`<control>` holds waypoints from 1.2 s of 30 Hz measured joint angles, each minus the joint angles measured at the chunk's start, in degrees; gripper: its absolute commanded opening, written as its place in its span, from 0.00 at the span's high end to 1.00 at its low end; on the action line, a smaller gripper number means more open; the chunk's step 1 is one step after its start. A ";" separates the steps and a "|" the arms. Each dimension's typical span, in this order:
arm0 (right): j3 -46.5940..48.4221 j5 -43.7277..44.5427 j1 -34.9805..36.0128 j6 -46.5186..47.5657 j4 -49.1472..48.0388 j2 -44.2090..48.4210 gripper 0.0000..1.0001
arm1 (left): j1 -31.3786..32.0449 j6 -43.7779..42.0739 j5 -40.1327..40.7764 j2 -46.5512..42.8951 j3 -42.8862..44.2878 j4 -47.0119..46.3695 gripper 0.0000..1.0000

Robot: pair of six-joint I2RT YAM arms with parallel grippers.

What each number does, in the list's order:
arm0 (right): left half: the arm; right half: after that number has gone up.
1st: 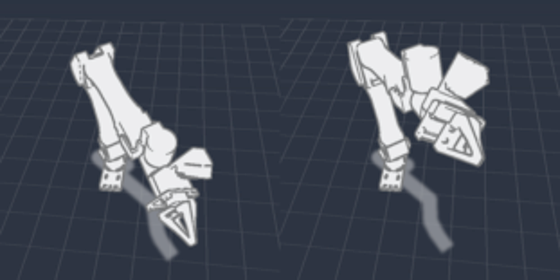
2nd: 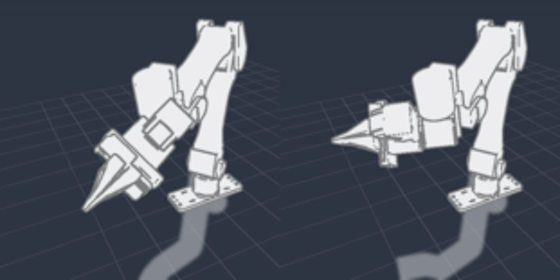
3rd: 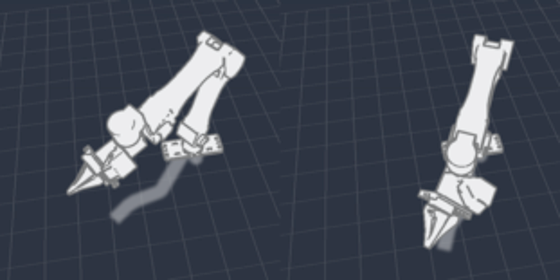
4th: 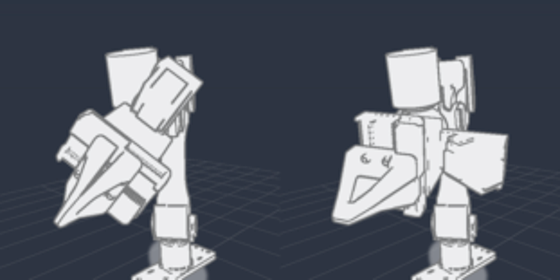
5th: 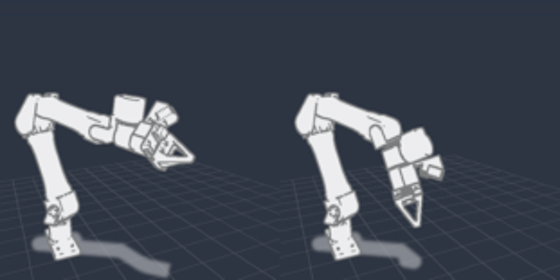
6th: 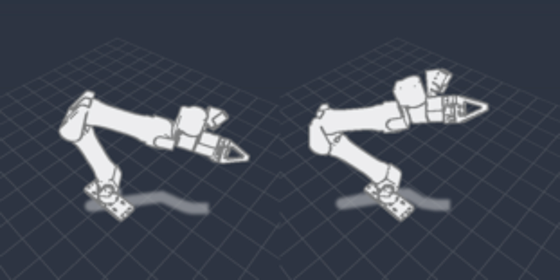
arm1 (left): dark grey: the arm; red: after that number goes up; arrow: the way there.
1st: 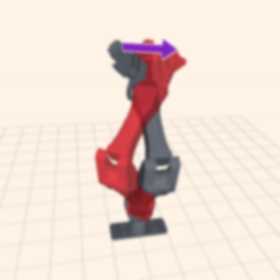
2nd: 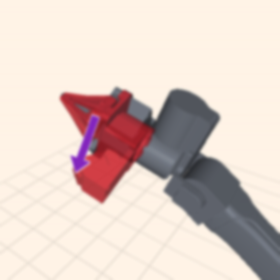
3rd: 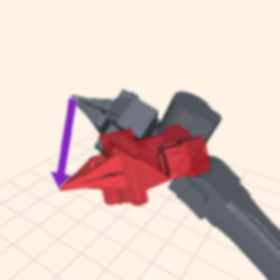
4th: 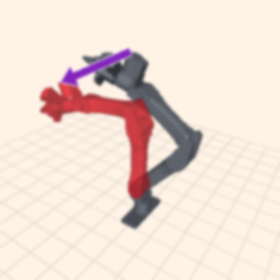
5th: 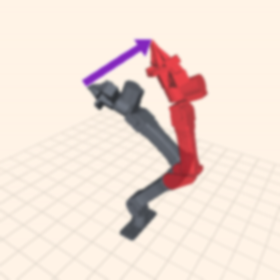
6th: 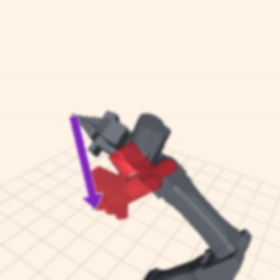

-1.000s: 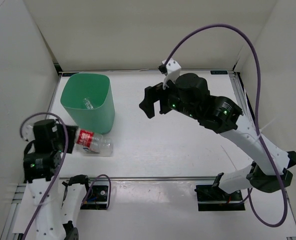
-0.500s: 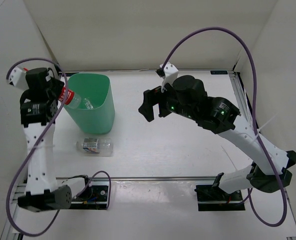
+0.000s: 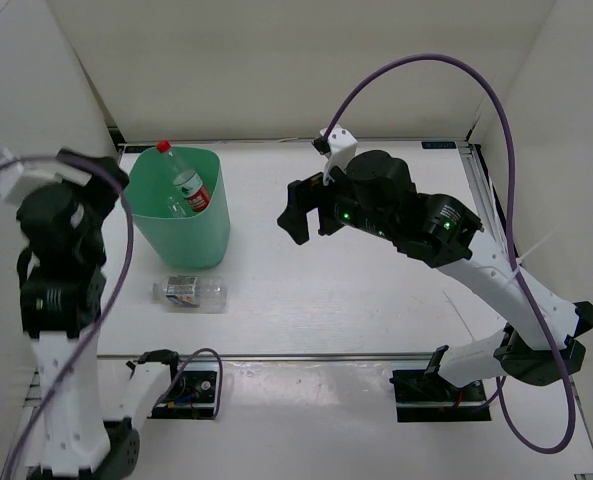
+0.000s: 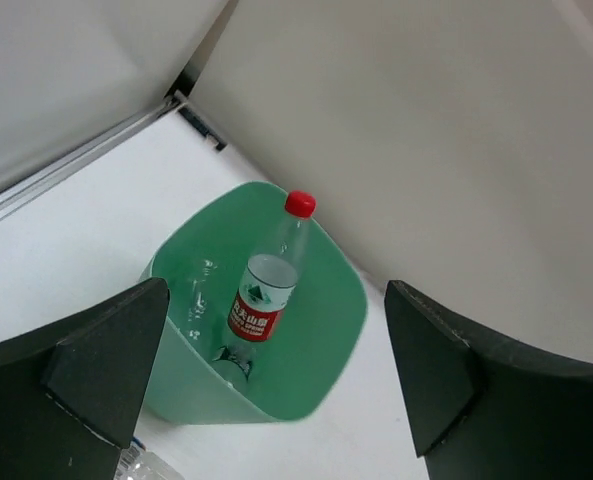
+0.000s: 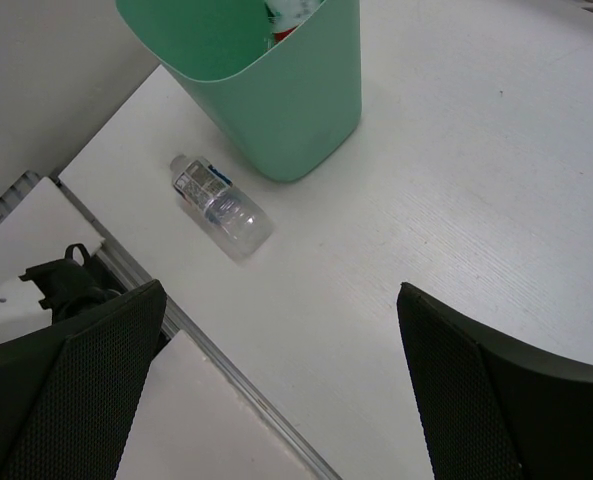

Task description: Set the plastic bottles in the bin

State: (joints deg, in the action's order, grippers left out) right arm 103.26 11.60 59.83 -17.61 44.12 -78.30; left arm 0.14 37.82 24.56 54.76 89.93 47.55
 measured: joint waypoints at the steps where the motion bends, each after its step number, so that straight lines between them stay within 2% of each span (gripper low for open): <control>1: -0.04 0.00 -0.11 0.00 0.00 0.00 0.00 | 0.00 0.55 -0.04 -3.89 -1.55 -0.31 0.00; 4: -0.31 -0.37 -0.22 -0.02 0.09 0.00 0.00 | -0.02 6.03 -1.14 -16.79 -11.52 1.51 0.00; 7: -1.03 -1.27 -0.59 -0.22 0.46 -0.09 0.00 | -0.02 14.45 -4.35 -29.00 -26.64 5.03 0.00; 11: -1.07 -2.91 -0.74 -0.24 1.31 -0.46 0.00 | 0.02 22.51 -9.03 -35.58 -46.12 8.79 0.00; 14: -1.05 -4.33 -0.74 -0.24 1.49 -0.85 0.00 | 0.26 26.05 -11.34 -37.07 -55.80 8.57 0.00; 21: -0.50 -6.21 -0.74 -0.24 3.30 -2.10 0.00 | 0.37 30.47 -15.34 -32.98 -67.04 -1.57 0.00; 27: -0.48 -5.55 -0.74 -0.13 4.72 -1.86 0.00 | 0.28 31.26 -16.68 -22.53 -70.03 -10.99 0.00; 32: -0.50 -4.61 -0.74 0.04 5.92 -1.07 0.00 | -2.43 30.86 -19.76 -14.51 -71.54 -16.94 0.00; 34: -0.55 -4.28 -0.74 0.15 6.01 -0.66 0.00 | -4.20 30.10 -21.18 -12.13 -71.54 -19.65 0.08; 36: -0.55 -4.24 -0.74 0.24 6.01 -0.52 0.00 | -5.88 29.44 -22.88 -10.45 -71.54 -21.66 0.32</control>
State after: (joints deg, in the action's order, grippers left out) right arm 102.72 7.35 59.09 -17.37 50.13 -78.83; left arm -5.74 67.26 1.67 44.31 18.39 25.89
